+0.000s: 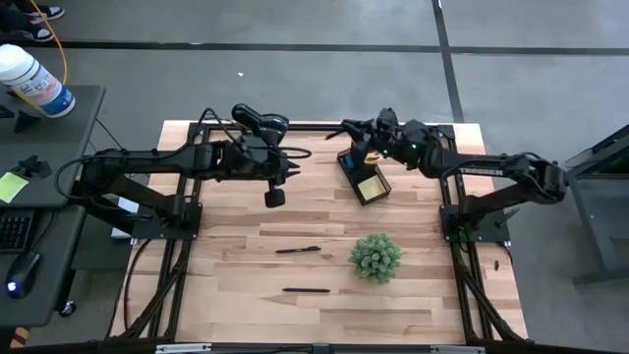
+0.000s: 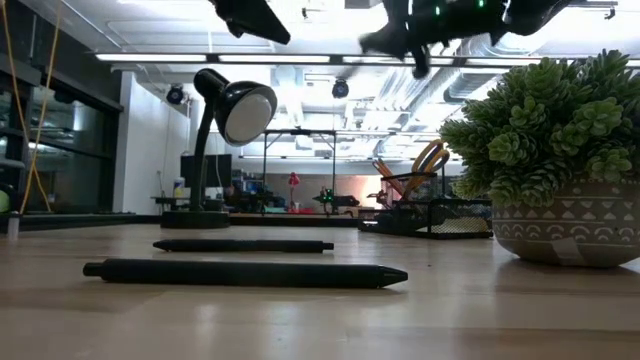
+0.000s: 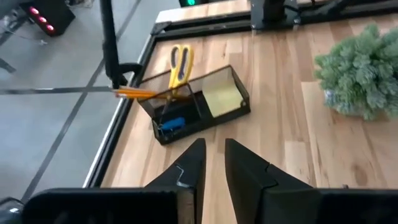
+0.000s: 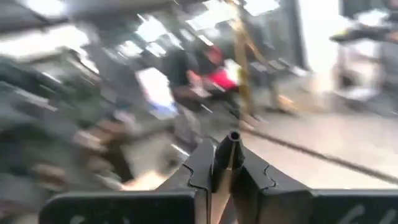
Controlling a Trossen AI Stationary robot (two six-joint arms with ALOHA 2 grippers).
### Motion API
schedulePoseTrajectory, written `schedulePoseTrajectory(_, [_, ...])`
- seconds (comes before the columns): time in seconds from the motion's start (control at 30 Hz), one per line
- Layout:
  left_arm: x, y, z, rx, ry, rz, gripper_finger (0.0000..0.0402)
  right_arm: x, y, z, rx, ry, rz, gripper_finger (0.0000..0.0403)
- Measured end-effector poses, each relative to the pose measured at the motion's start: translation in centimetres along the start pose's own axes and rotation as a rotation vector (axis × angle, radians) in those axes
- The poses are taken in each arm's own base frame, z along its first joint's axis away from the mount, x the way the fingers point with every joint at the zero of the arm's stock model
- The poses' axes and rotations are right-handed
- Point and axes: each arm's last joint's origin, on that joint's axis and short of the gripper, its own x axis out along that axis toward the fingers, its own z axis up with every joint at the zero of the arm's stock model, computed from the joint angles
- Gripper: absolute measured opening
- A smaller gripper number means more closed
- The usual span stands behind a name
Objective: Pick and place office supplies into organizer
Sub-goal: Put the middle black pen into the desk organizer
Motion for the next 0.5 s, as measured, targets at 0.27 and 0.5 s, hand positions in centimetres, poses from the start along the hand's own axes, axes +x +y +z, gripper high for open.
schedulePoseTrajectory(0.27, [0.0,0.0,-0.2,0.002,0.018,-0.001,0.0045,-0.4,-4.0,-2.4,-0.080,0.262,-0.354,0.0028])
schedulePoseTrajectory(0.5, [0.0,0.0,-0.2,0.002,0.020,0.009,0.0046,-1.1,-5.4,-3.6,-0.117,0.366,-0.564,0.0028])
